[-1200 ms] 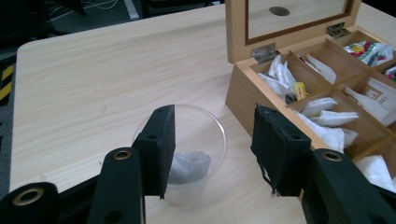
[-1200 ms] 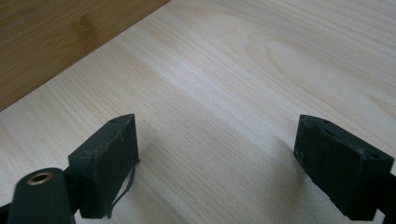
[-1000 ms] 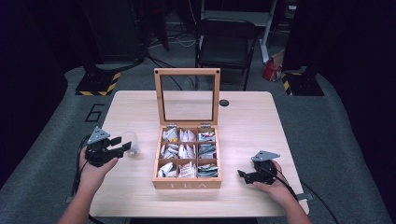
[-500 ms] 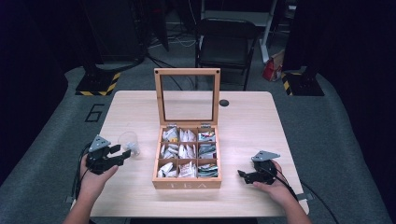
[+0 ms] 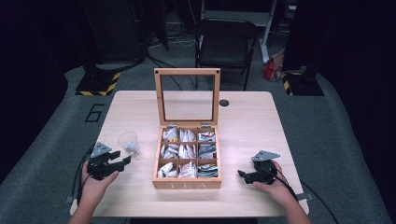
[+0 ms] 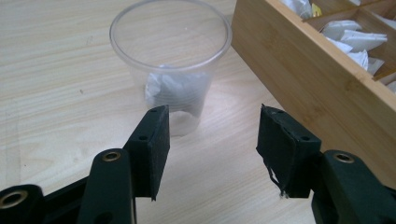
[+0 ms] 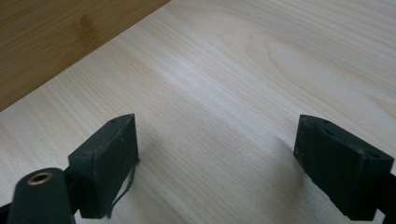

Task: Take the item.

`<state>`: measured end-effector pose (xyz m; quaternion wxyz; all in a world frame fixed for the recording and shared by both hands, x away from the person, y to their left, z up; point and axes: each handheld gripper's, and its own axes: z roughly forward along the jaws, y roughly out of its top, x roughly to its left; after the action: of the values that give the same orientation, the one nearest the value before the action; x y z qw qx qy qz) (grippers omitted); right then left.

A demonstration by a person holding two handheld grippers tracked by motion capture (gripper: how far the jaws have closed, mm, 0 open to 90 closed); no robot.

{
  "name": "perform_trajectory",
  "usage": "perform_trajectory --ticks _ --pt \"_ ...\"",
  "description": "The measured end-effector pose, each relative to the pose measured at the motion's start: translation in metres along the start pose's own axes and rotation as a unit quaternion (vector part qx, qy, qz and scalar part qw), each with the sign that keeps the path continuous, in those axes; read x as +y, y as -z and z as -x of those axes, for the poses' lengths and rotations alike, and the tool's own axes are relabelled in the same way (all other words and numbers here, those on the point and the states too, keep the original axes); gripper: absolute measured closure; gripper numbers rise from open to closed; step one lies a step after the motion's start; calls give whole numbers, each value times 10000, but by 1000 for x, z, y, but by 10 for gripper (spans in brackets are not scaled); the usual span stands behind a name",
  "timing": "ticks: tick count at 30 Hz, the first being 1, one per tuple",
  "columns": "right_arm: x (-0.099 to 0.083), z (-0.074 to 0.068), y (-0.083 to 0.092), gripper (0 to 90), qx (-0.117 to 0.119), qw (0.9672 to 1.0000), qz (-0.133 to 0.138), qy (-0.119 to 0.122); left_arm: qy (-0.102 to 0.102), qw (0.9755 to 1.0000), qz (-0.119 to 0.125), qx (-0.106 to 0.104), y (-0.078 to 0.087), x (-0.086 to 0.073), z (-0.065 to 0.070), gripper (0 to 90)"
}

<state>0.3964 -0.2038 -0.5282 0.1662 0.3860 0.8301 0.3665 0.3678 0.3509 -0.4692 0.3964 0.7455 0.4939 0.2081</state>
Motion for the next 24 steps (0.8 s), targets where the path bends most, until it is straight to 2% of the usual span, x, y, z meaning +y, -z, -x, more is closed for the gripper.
perform_trajectory --ticks 17,24 --pt "0 0 0 131 18 10000 -21 5 39 9999 -117 -63 -12 -20 -3 424" --pt "0 0 0 131 -1 10000 -1 1 48 9995 -292 -143 -17 -26 -2 424"
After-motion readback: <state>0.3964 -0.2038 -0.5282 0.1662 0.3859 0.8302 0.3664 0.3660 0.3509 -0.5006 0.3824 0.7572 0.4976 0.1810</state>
